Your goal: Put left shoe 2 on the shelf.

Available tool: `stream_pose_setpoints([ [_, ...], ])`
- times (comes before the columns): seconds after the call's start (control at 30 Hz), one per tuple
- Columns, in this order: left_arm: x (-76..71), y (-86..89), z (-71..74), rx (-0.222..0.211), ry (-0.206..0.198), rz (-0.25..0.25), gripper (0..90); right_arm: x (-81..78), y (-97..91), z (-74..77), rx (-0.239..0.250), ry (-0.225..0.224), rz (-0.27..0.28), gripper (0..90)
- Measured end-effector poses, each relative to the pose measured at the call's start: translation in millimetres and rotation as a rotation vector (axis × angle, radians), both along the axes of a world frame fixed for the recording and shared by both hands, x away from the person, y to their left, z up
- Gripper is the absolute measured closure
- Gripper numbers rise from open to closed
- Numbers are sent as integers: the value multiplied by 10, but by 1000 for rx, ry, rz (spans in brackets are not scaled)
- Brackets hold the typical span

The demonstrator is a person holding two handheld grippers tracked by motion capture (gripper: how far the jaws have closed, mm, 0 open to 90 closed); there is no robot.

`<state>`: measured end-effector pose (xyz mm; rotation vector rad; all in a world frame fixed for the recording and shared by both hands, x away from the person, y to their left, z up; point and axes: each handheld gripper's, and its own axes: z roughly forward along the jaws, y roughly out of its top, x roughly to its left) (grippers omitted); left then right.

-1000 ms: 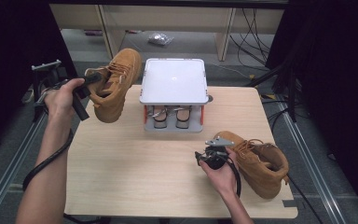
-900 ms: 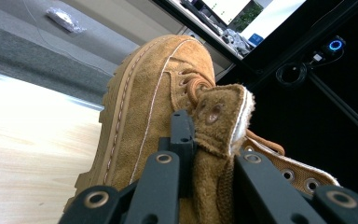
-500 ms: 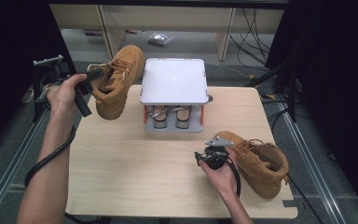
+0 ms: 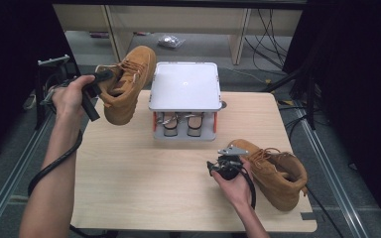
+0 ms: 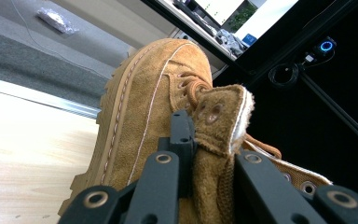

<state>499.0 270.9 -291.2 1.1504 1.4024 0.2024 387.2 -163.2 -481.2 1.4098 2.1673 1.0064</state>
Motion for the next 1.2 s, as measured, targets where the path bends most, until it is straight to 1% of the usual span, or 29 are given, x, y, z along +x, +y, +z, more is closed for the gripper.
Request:
stream_pose_setpoints([
  [0.13, 9, -18, 30, -4, -6, -1, 827, -6, 7, -1, 6, 6, -6, 505],
  [0.3, 16, -47, 63, -4, -12, -5, 826, -6, 0, -3, -1, 8, 0, 505],
  [0.6, 44, -109, 96, -5, -11, -10, 826, -7, 0, -4, 2, 7, -3, 505],
  [0.67, 49, -125, 105, -4, -9, -11, 825, 5, -6, -16, 6, -3, 7, 505],
  [0.73, 55, -134, 112, 0, -9, -15, 825, 2, -1, -18, 7, 3, 3, 505],
  [0.87, 64, -163, 134, -5, -10, -19, 825, -16, 19, -11, 18, 24, -17, 505],
  [1.0, 77, -196, 154, -16, -10, -23, 825, 5, -1, -24, 5, 2, 4, 504],
  [1.1, 90, -218, 164, -20, -9, -28, 825, -2, 2, -17, 7, 4, 0, 505],
  [1.13, 97, -227, 165, -20, -8, -29, 825, -10, 7, -11, 11, 15, -9, 505],
  [1.2, 114, -246, 166, -24, -5, -29, 825, -6, 0, -12, 3, 8, -3, 505],
])
